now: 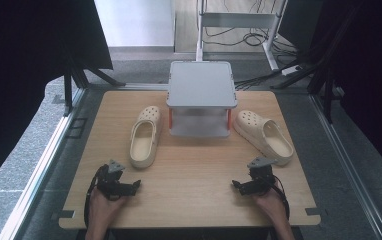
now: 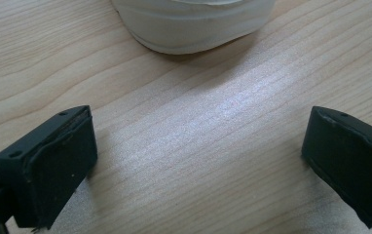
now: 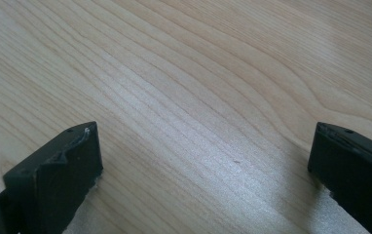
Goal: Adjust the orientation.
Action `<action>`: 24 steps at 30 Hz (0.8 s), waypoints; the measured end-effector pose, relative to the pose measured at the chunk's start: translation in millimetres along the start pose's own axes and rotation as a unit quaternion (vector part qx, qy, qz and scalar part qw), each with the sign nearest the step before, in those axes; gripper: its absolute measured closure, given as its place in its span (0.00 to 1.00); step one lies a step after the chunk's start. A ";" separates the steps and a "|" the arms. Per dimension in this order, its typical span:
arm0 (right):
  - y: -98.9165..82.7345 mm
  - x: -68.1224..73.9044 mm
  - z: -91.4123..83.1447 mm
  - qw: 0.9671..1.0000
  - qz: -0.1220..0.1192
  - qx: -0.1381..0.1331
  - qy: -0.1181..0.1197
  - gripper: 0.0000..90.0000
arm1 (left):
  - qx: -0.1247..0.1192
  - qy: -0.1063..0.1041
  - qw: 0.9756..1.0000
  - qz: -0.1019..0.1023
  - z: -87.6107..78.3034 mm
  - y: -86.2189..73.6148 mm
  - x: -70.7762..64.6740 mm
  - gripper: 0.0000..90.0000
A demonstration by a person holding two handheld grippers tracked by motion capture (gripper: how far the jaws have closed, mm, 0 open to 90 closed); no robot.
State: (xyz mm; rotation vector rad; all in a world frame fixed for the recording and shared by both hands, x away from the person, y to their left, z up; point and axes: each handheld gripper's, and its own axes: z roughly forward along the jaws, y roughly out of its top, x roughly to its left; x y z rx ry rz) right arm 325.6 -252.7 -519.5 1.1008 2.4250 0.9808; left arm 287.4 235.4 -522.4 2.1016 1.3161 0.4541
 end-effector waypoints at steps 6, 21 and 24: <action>0.0 0.0 0.0 1.000 0.000 0.000 0.000 0.00 | -0.003 0.000 1.000 -0.004 -0.7 -0.6 -0.9 0.01; -0.8 0.8 -1.1 1.000 0.009 -0.003 -0.006 0.01 | -0.002 -0.003 1.000 0.001 0.0 0.0 -0.3 0.00; -1.7 1.3 -2.2 1.000 0.016 -0.005 -0.004 0.00 | -0.002 -0.003 1.000 0.001 0.0 0.1 -0.4 0.00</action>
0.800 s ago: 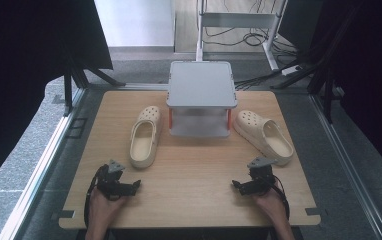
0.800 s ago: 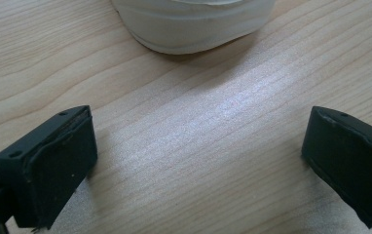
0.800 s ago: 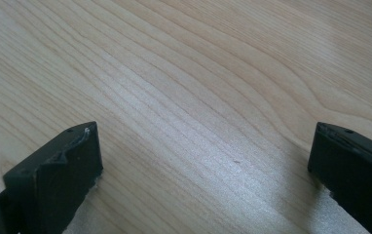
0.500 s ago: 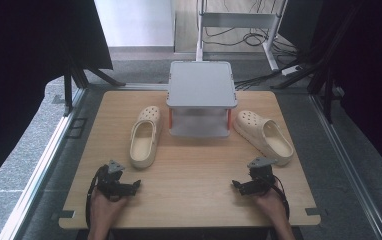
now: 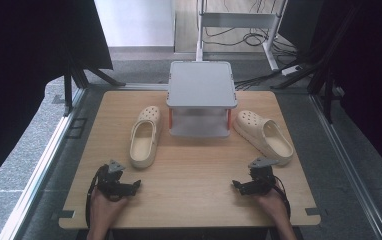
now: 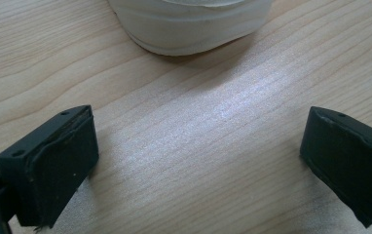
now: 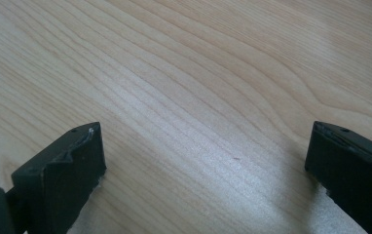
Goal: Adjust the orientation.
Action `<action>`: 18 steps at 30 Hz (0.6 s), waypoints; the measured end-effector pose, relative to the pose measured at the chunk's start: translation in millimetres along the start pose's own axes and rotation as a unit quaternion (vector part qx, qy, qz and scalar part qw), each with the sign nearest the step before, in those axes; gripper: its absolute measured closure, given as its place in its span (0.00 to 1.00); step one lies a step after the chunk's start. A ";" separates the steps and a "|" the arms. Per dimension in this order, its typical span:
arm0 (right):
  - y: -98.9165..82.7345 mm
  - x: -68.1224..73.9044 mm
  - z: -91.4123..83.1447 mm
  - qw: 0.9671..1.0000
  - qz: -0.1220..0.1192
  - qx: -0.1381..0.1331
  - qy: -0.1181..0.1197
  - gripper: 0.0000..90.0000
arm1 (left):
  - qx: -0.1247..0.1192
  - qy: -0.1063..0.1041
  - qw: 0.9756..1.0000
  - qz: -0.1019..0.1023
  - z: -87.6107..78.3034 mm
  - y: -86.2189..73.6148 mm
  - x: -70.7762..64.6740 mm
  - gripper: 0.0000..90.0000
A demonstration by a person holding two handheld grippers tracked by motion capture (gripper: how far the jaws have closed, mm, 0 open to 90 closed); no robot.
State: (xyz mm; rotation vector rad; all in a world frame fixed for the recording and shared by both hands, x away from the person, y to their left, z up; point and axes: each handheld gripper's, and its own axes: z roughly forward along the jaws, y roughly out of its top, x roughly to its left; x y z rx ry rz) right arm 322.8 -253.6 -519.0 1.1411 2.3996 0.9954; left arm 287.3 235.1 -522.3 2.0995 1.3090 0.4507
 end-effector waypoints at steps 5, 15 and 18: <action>0.3 -0.6 -2.0 1.000 0.025 -0.003 0.012 0.01 | 0.000 0.000 1.000 0.000 0.0 0.1 0.0 0.00; 16.9 -0.3 -18.5 1.000 0.011 -0.009 0.020 0.06 | 0.000 0.000 1.000 0.000 0.0 0.1 0.0 0.00; 20.9 0.7 -20.2 1.000 0.002 -0.008 0.021 0.05 | 0.000 0.000 1.000 0.000 0.0 0.1 0.0 0.00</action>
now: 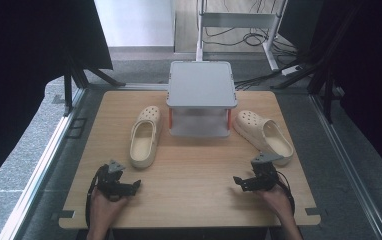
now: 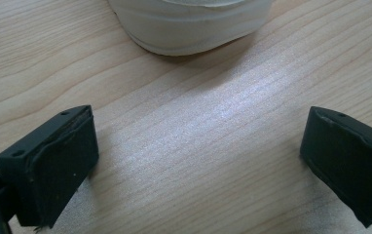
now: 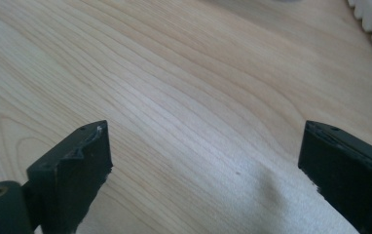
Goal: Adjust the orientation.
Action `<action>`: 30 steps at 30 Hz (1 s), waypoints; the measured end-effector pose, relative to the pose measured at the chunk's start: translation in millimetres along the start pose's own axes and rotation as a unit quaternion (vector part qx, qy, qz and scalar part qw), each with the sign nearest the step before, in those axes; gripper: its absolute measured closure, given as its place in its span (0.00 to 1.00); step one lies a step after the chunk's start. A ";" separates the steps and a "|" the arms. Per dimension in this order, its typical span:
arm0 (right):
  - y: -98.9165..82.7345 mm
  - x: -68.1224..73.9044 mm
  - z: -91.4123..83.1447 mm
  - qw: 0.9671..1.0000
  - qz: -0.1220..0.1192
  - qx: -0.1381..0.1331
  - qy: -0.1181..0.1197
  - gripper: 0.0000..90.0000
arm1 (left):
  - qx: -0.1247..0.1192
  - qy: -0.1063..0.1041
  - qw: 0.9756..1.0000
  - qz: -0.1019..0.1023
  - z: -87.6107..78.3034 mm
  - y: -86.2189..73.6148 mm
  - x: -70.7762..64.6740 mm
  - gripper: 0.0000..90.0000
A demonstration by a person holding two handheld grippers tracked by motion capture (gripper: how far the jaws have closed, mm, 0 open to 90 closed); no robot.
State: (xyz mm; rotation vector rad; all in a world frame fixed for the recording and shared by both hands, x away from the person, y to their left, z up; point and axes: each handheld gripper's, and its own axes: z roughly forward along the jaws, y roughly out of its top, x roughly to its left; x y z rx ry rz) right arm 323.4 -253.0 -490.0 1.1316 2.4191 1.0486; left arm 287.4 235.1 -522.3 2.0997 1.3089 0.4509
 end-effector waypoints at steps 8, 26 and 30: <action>22.2 6.6 -0.1 0.999 -0.024 -0.005 0.022 0.02 | 0.000 0.000 1.000 0.000 0.0 0.0 0.0 0.00; 83.8 33.8 33.1 0.997 -0.036 -0.002 0.062 0.07 | 0.000 0.000 1.000 0.000 0.0 0.0 0.0 0.00; 99.6 42.8 46.8 0.996 -0.037 -0.005 0.076 0.08 | 0.000 0.000 1.000 0.002 0.0 0.1 0.2 0.00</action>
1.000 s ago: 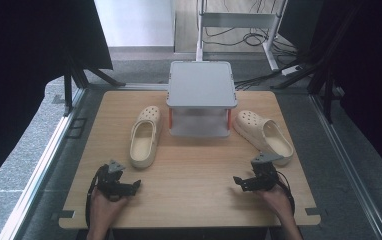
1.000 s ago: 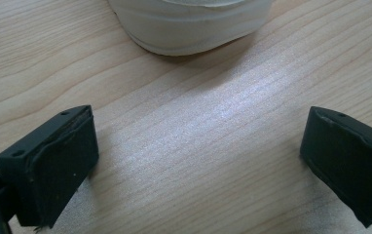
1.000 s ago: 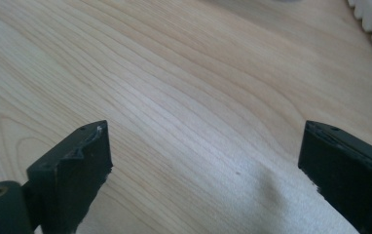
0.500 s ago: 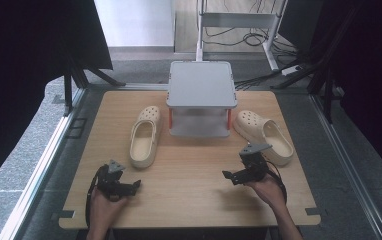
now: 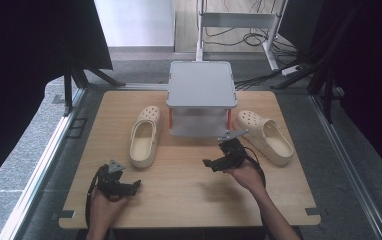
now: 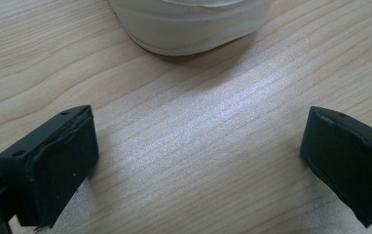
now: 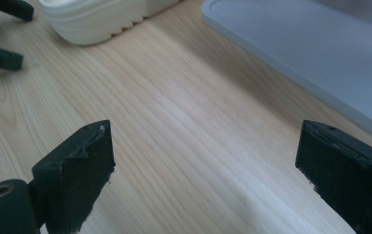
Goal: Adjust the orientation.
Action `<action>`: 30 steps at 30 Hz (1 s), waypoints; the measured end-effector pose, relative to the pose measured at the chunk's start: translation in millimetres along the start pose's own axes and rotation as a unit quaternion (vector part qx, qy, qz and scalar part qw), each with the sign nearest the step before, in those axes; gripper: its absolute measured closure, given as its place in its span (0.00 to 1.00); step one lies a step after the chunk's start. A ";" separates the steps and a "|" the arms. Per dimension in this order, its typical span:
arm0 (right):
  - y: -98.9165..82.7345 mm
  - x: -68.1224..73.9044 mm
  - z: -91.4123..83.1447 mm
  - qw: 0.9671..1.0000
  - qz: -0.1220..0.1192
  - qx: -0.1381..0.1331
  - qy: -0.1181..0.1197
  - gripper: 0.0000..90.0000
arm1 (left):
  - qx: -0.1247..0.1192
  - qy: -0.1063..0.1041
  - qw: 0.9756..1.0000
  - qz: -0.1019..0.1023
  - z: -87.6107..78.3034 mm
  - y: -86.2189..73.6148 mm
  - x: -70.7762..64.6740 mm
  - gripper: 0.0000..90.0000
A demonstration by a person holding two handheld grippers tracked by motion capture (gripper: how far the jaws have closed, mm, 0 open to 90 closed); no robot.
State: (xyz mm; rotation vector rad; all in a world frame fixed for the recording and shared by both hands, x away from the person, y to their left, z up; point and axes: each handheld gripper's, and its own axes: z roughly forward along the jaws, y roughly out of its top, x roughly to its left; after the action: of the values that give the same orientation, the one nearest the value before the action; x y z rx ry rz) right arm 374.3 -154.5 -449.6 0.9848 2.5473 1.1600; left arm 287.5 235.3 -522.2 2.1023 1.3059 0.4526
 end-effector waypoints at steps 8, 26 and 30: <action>27.0 8.8 23.2 1.000 -0.005 0.004 0.013 0.09 | 0.000 0.000 1.000 -0.002 0.0 -0.1 -0.3 0.00; 86.3 27.1 86.5 1.000 0.017 0.009 0.023 0.15 | -0.001 0.000 1.000 -0.001 0.1 -0.1 -0.1 0.00; 97.9 35.5 97.0 1.000 0.012 0.008 0.026 0.16 | 0.000 -0.001 1.000 -0.002 0.1 -0.1 -0.1 0.00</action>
State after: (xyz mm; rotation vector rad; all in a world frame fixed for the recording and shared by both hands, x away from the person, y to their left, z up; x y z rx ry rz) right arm 435.2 -26.2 -441.0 1.0044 2.5966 1.1883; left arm 287.4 235.2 -522.4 2.0993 1.3080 0.4503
